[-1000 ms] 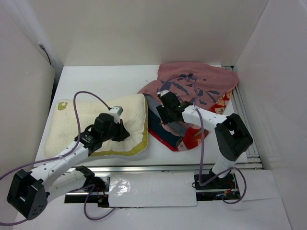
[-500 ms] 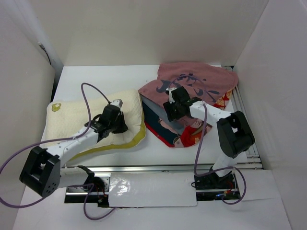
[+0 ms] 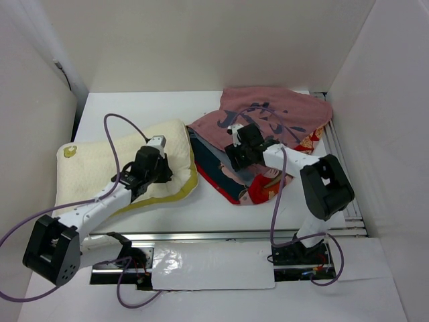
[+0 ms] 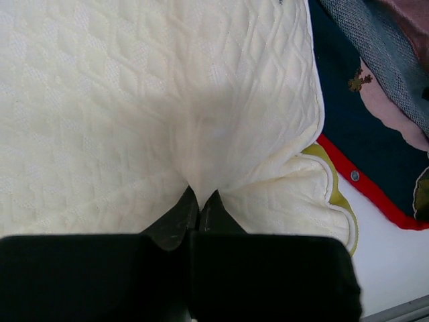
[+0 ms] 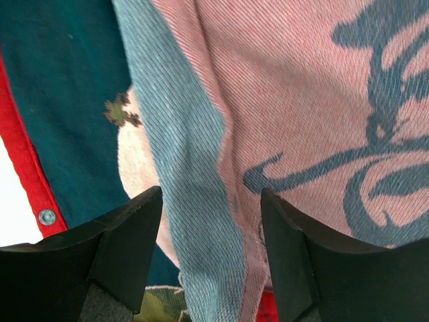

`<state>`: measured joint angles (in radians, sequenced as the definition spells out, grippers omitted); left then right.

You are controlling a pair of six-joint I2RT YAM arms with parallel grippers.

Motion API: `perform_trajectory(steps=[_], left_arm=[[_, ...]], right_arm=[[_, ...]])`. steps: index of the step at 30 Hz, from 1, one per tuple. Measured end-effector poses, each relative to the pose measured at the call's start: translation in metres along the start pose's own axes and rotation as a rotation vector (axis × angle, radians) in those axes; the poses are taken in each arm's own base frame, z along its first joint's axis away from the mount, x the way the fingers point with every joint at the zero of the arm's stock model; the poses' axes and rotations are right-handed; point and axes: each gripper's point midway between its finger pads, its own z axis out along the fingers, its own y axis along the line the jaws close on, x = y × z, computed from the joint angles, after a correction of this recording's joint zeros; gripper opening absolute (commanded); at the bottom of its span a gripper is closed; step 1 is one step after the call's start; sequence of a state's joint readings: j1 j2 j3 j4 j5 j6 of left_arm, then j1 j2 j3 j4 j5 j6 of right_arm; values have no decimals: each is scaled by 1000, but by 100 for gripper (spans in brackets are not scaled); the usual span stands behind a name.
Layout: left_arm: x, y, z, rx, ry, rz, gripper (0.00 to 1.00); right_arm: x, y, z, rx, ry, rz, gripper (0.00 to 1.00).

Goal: Put the pillow into the pillowcase

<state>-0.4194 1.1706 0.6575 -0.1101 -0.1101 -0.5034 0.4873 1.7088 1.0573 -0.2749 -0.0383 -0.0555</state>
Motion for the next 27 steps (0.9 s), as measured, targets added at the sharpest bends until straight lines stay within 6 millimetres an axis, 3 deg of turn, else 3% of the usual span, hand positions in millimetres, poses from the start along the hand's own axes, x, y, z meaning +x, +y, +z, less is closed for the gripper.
perform_trajectory(steps=[5, 7, 15, 16, 17, 18, 21, 27], left_arm=[[-1, 0, -5, 12, -12, 12, 0], [0, 1, -6, 16, -12, 23, 0], [1, 3, -6, 15, -13, 20, 0], [1, 4, -6, 13, -12, 19, 0], [0, 5, -6, 11, -13, 17, 0], [0, 6, -6, 9, -14, 14, 0], [-1, 8, -6, 3, -16, 10, 0], [-1, 8, -6, 3, -15, 10, 0]], right_arm=[[-5, 9, 6, 17, -10, -73, 66], [-2, 8, 14, 42, 6, -91, 60], [7, -2, 26, 108, 42, -89, 56], [6, -3, 26, 110, 39, -88, 51], [5, -3, 26, 112, 36, -86, 32], [5, -3, 26, 114, 34, -90, 23], [4, -2, 26, 110, 28, -73, 0], [-2, 10, 20, 61, 16, -50, 0]])
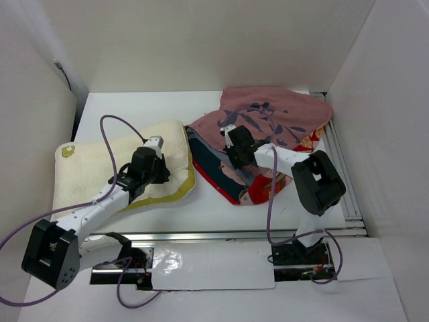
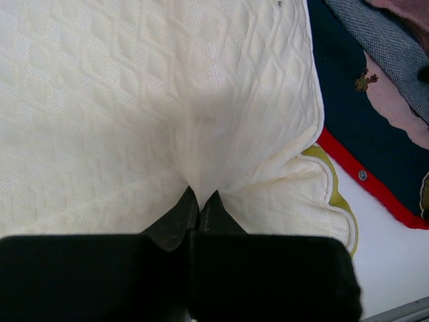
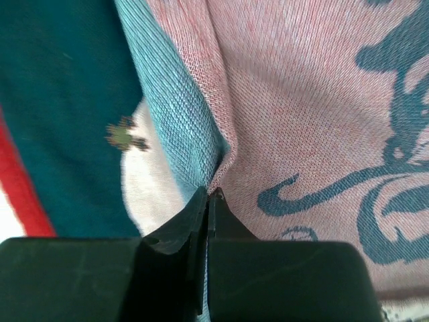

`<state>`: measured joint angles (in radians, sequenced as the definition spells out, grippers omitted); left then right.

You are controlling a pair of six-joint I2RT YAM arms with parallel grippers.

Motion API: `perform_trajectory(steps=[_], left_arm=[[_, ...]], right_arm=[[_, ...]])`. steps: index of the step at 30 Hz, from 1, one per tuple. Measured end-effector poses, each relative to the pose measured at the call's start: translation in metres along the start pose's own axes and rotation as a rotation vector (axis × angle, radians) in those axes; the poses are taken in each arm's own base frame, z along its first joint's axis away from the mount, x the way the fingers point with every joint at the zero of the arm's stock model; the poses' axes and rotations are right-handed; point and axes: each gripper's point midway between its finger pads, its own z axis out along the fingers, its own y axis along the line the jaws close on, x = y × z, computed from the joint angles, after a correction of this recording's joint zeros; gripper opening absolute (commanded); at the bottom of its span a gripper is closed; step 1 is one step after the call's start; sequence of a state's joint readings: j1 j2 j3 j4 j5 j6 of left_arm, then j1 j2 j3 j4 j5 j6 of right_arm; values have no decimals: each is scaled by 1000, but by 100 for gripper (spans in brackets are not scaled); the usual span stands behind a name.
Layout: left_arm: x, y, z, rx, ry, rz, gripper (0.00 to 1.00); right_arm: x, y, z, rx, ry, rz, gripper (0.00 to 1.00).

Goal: Put the pillow into the pillowcase

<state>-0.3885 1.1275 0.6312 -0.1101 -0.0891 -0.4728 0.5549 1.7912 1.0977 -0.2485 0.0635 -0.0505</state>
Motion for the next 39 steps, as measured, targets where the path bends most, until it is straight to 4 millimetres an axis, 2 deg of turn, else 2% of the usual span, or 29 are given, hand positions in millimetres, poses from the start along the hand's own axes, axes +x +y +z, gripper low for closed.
perform_trajectory(steps=[4, 9, 13, 17, 22, 27, 33, 36, 39], left_arm=[[1, 0, -2, 5, -9, 0, 0], [0, 0, -6, 10, -16, 0, 0], [2, -9, -18, 39, -16, 18, 0], [8, -32, -47, 127, -28, 59, 0], [22, -58, -70, 217, -7, 96, 0], [48, -80, -81, 292, 84, 167, 0], [82, -119, -104, 444, 172, 259, 0], [91, -133, -110, 497, 185, 290, 0], [86, -145, -98, 466, 198, 308, 0]], right_arm=[[-22, 8, -19, 23, -46, 6, 0], [-59, 20, -62, 102, -162, 50, 0], [-78, 10, -89, 181, -231, 141, 0], [-84, 0, -101, 233, -260, 217, 0], [-81, -3, -105, 252, -256, 263, 0], [-92, -3, -114, 250, -278, 291, 0], [-103, -4, -128, 236, -319, 301, 0], [-105, -1, -132, 211, -326, 293, 0], [-111, 5, -145, 153, -351, 284, 0]])
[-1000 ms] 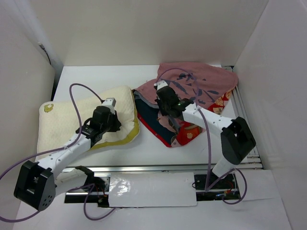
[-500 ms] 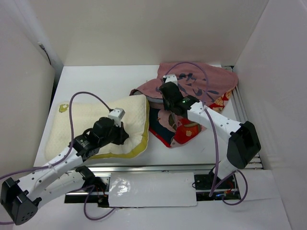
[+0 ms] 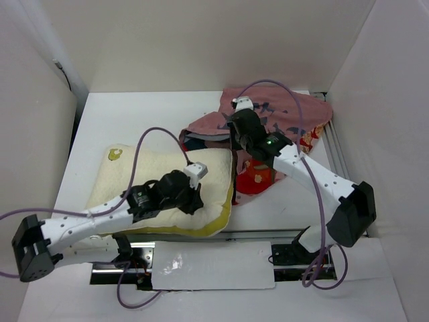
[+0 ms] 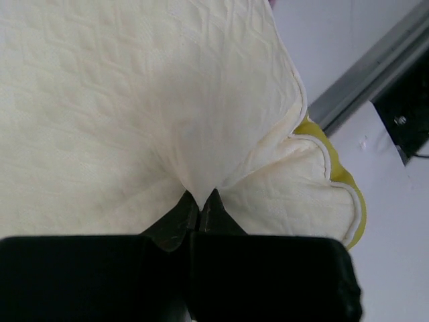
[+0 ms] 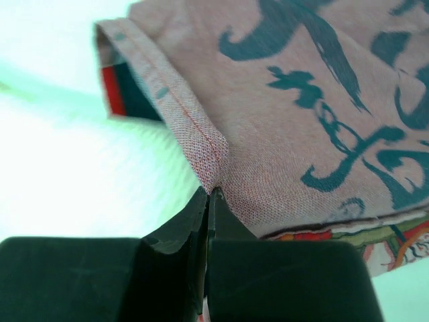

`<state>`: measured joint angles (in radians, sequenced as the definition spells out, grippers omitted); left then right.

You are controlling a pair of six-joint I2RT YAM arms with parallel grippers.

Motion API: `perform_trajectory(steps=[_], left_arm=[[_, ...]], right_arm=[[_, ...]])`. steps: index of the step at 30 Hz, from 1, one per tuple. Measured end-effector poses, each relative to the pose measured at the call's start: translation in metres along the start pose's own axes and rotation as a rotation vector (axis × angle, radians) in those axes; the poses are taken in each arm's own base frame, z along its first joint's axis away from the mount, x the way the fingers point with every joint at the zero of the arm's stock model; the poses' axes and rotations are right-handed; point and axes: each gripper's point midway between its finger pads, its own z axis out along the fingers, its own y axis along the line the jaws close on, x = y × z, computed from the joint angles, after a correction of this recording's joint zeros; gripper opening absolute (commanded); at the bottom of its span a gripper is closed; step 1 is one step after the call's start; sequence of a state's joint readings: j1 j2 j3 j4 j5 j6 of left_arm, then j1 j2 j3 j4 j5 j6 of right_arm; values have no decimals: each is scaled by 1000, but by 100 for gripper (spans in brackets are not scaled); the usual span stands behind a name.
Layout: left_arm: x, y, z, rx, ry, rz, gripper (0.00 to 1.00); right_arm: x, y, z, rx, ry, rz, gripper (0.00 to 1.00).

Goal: Put the pillow into the pillowcase

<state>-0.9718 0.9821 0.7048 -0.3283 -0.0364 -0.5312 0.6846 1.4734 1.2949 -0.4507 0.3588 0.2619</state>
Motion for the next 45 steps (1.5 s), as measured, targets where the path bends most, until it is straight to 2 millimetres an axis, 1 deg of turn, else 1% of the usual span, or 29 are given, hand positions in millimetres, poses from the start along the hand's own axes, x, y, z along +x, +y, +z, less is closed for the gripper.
perform_trajectory(steps=[2, 5, 7, 9, 11, 14, 17, 21, 22, 25, 27, 28, 29, 31, 32, 33, 36, 38, 40, 42, 45], left_arm=[[-13, 2, 13, -48, 3, -1, 0], [-42, 9, 29, -152, -37, -11, 0], [-68, 15, 36, -224, -82, -31, 0], [-99, 24, 41, -281, -148, -53, 0], [-130, 35, 43, -333, -231, -79, 0], [-160, 49, 50, -392, -319, -101, 0], [-178, 62, 67, -468, -347, -92, 0], [-195, 75, 103, -554, -341, -90, 0], [-199, 77, 111, -566, -348, -95, 0], [-206, 82, 120, -602, -370, -146, 0], [-209, 84, 121, -613, -393, -216, 0], [-208, 86, 121, -616, -400, -253, 0], [-207, 88, 122, -617, -404, -287, 15], [-204, 89, 123, -619, -408, -333, 49], [-205, 91, 123, -623, -424, -377, 85], [-205, 92, 122, -627, -424, -380, 100], [-199, 103, 116, -659, -402, -393, 100], [-189, 107, 110, -660, -374, -385, 100], [-173, 109, 94, -653, -336, -365, 100], [-158, 107, 74, -632, -316, -345, 100], [-126, 107, 42, -596, -276, -269, 100]], right_arm=[[-6, 6, -13, -55, -18, 5, 0], [-11, 12, -40, -145, -49, 12, 0], [-14, 17, -56, -202, -61, 13, 0], [-12, 22, -66, -243, -60, 10, 0], [-5, 25, -69, -268, -36, 2, 0], [11, 26, -69, -285, 21, -11, 0], [18, 27, -70, -297, 48, -21, 0], [22, 30, -72, -320, 64, -30, 0], [23, 27, -72, -309, 71, -21, 0], [25, 16, -69, -281, 94, 23, 0], [24, 17, -70, -294, 98, 39, 0], [23, 21, -71, -317, 98, 40, 0], [23, 26, -72, -338, 98, 43, 0], [24, 28, -73, -353, 109, 64, 0], [22, 27, -73, -357, 109, 78, 0], [21, 27, -72, -365, 110, 93, 0], [15, 17, -68, -350, 103, 148, 0], [12, 9, -64, -337, 96, 183, 0], [10, 1, -59, -322, 91, 211, 0], [12, -4, -56, -313, 96, 224, 0], [15, -5, -51, -320, 108, 229, 0]])
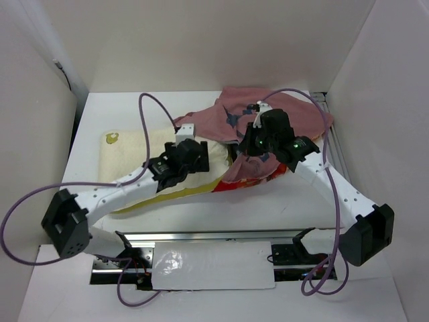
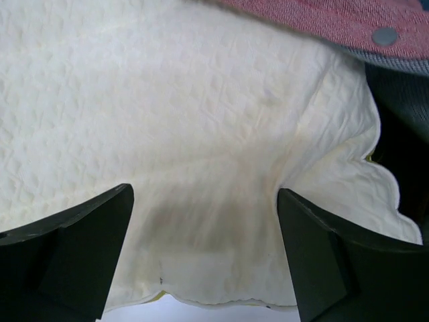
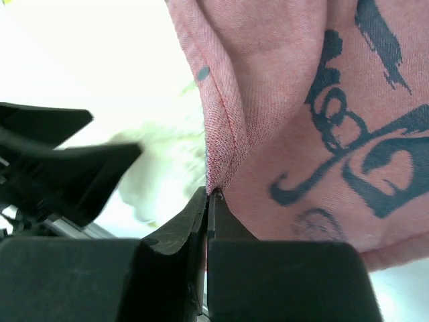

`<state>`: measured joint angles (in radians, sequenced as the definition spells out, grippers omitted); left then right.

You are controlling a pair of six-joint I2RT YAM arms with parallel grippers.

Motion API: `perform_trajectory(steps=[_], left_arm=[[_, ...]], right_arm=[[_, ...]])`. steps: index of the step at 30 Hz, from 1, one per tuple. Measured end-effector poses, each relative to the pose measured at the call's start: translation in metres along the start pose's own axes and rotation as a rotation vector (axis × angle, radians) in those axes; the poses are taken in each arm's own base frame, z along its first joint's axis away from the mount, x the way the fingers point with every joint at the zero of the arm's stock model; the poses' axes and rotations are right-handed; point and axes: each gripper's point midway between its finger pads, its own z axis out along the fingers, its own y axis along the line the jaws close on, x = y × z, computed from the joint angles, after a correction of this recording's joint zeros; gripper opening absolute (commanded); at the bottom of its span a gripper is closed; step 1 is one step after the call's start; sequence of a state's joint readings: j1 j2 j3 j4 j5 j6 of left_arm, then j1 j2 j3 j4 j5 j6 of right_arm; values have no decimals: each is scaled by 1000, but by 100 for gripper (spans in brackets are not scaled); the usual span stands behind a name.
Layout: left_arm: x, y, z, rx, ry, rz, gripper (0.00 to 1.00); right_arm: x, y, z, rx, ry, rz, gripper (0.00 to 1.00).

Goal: Put the pillow into the pillowcase

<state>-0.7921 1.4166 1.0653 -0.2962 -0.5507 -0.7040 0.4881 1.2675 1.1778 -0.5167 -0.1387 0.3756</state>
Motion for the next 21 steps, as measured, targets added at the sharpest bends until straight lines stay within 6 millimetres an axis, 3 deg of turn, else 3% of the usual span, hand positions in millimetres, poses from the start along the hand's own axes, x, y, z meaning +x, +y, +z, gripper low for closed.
perform_trajectory(steps=[3, 7, 10, 14, 21], left_arm=[[20, 14, -10, 26, 25, 84, 100], [44, 19, -6, 56, 72, 183, 100], [51, 20, -5, 87, 81, 204, 100], [47, 30, -15, 99, 72, 159, 100], [22, 74, -51, 28, 12, 19, 100]], right_arm=[[12, 0, 8, -18, 43, -5, 0], [25, -1, 17, -20, 90, -18, 0], [27, -1, 17, -19, 96, -32, 0], [28, -2, 17, -13, 99, -48, 0], [31, -2, 21, -4, 105, -82, 0]])
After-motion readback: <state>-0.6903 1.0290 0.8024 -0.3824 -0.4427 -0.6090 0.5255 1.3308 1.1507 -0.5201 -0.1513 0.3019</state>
